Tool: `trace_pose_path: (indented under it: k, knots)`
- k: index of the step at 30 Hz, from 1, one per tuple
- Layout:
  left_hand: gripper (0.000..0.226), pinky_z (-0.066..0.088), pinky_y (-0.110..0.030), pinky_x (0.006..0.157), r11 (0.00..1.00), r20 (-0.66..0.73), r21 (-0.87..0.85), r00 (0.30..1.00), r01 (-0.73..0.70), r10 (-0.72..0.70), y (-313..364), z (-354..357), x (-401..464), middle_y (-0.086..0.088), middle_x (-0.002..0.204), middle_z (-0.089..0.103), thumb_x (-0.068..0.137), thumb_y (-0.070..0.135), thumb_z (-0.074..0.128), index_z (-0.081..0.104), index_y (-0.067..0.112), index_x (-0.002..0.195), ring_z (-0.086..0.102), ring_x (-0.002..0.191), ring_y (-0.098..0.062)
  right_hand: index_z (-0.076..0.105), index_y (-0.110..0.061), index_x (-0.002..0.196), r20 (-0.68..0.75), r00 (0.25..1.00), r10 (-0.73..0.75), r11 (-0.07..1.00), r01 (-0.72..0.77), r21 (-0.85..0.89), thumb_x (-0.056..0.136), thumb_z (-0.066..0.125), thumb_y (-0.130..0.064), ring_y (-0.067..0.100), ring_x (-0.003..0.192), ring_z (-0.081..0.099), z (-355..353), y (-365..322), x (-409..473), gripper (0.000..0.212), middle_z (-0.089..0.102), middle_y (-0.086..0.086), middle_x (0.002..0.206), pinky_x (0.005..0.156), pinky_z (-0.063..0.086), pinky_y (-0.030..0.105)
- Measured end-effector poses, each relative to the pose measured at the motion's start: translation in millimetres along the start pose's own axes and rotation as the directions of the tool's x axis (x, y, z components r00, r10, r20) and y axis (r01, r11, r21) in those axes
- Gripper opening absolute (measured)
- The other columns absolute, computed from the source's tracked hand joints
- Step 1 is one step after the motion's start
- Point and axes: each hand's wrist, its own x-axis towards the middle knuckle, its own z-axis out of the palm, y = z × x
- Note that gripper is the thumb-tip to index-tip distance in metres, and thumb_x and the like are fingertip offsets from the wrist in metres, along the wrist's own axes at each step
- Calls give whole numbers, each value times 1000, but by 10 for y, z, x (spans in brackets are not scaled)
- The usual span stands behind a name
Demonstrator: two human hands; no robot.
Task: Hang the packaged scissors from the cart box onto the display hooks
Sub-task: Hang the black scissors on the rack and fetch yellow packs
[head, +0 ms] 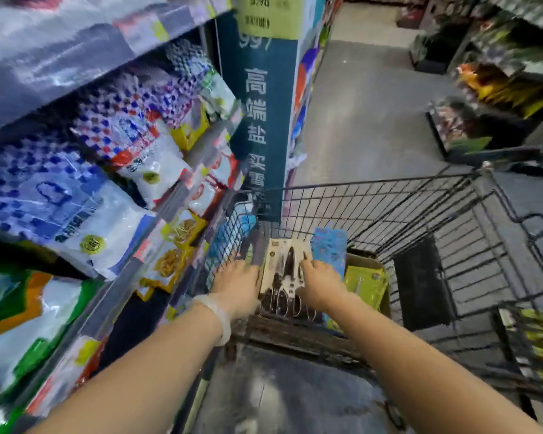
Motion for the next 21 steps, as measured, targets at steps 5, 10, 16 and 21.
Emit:
trace_pose_path:
  k: [5,10,16,21]
  knots:
    - [74,24,-43,116,988,120,-145,992,51,-34,-135,218,774,-13,154,21,87,35,62,23,15,147,20,142,-31,39,-9,130,140,984,112,977,-135,168,88,59,-35,33,118,47,348,147,686,53,47,14,129,98,43,42]
    - [76,28,-43,115,962,282,-257,959,97,-22,-239,539,1423,-12,153,22,88,33,61,19,14,149,23,140,-31,36,-3,130,292,922,256,860,-355,368,89,59,-33,35,118,48,790,258,1362,56,48,19,130,96,42,38]
    - [65,31,-36,112,916,358,-375,934,140,4,-326,731,1852,-10,148,32,91,26,60,27,14,146,34,135,-27,46,-5,109,324,837,440,556,-538,634,89,59,-23,28,87,55,1253,327,1802,30,57,15,102,78,47,37]
    - [56,34,-31,106,885,370,-436,929,164,10,-302,702,2023,-7,146,36,93,26,57,34,16,142,39,133,-24,53,-14,78,351,814,464,453,-558,695,89,55,-16,23,74,53,1337,417,1899,12,56,7,77,70,48,36]
